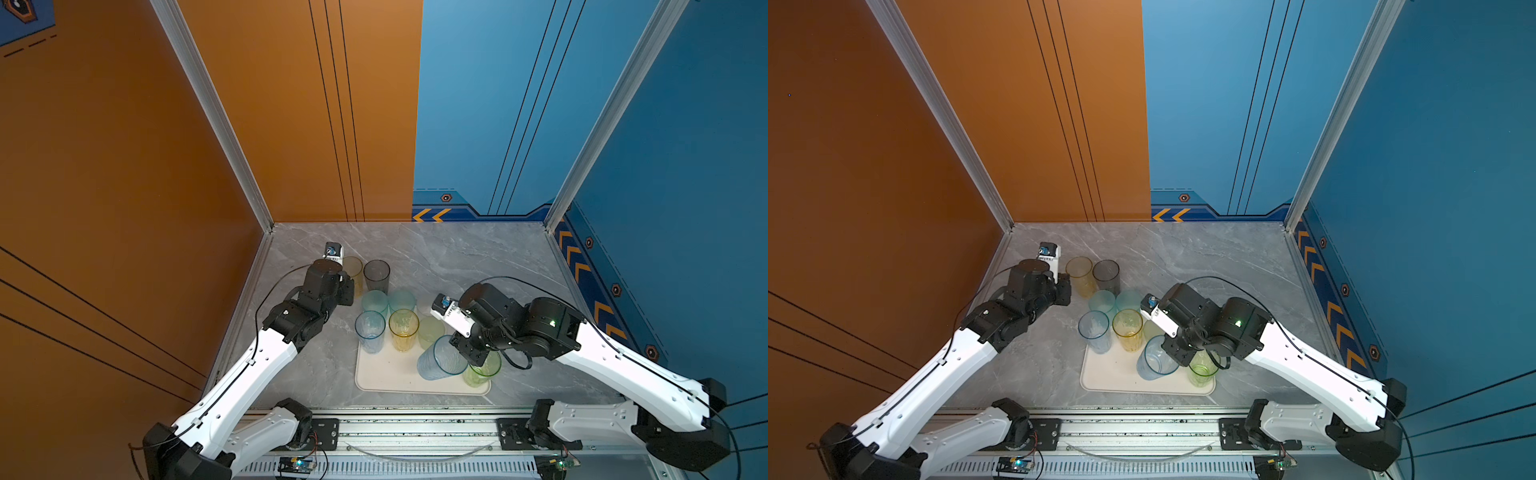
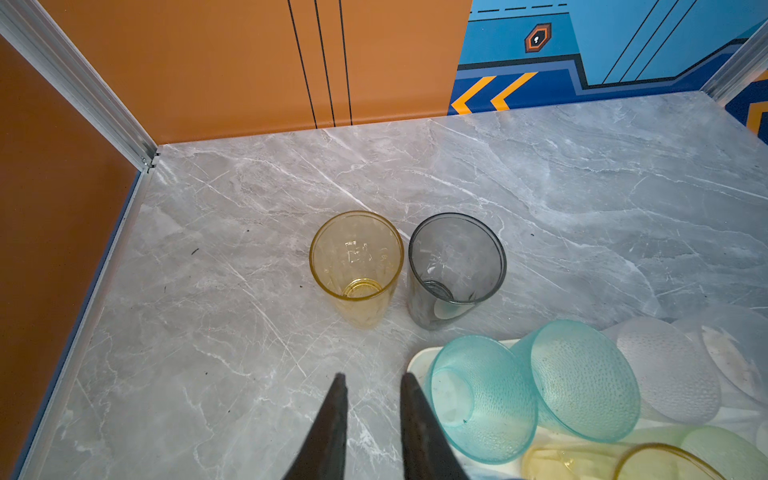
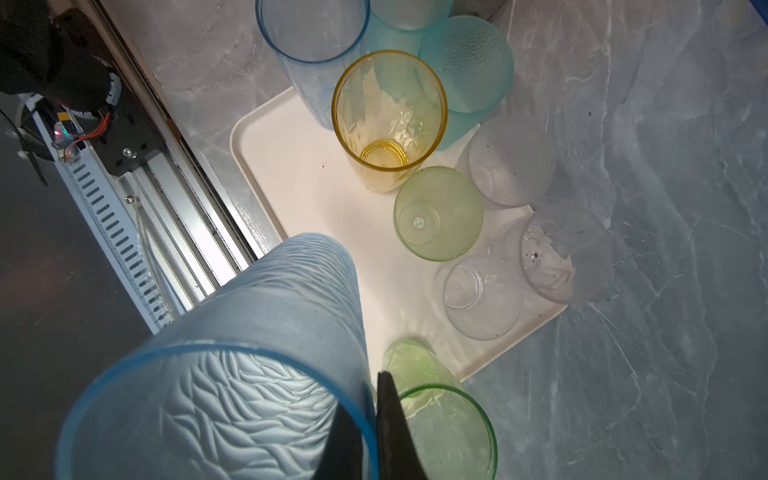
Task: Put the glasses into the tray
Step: 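Lower the blue glass into the tray corner beside the pale green glass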
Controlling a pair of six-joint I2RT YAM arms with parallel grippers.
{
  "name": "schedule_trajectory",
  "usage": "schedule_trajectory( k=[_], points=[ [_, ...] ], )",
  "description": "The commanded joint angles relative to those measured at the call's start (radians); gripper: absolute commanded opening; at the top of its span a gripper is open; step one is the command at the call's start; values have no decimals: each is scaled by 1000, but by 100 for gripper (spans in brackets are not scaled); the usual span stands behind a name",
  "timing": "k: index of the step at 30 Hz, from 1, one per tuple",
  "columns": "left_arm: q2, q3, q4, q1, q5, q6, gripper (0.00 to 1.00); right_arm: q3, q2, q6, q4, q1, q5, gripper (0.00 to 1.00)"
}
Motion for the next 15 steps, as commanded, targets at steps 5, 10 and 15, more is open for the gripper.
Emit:
schedule_trajectory(
  k=[5, 10, 15],
  points=[
    [4, 32, -23, -13, -29, -2, 24, -69, 66, 35, 31, 38, 137, 0],
    [15, 35, -23, -16, -27, -1, 24, -110, 88, 28, 75, 36, 138, 1],
    [29, 35, -23, -24, -30, 0, 24, -127, 129, 15, 89, 23, 143, 1]
  ],
)
